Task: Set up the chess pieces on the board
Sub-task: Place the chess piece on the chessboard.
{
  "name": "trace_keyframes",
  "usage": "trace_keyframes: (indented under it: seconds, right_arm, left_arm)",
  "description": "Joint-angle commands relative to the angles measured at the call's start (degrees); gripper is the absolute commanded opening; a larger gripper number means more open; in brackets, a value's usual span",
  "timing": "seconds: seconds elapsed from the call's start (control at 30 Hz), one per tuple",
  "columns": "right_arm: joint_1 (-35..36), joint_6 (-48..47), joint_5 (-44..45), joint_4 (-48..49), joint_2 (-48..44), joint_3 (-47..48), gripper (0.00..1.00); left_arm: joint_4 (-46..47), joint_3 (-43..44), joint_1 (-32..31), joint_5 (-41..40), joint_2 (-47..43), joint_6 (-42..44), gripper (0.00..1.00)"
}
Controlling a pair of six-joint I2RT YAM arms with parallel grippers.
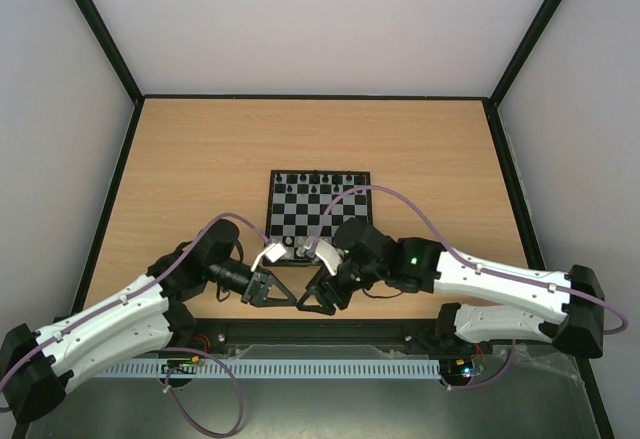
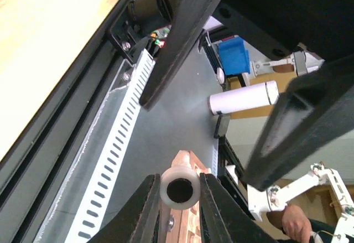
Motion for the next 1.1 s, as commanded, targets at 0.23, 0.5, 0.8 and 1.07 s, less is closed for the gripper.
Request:
trace_keyframes:
  seconds: [0.23,0.5,0.8,1.07]
  right_arm:
    - [0.0,4.0,15.6,-2.6,-10.4,0.5,1.00]
    - [-4.9,7.3,24.7,2.4,-14.8,0.3,0.98]
    - [-24.0,8.4,7.2,13.0,-10.6,-0.9,0.99]
    - [-28.5,13.3,-1.3,23.3,-5.5,-8.7,0.99]
  left_arm:
    - [6.1,7.9,5.2,-6.9,0.6,-3.2,0.10]
    - [8.3,15.5,8.8,-13.3,4.7,-4.5,0.09]
    - [12.1,18.4,19.3,-9.8,8.3,-3.9,0.09]
    - [18.5,16.3,24.7,-6.6,11.5,-6.0,0.09]
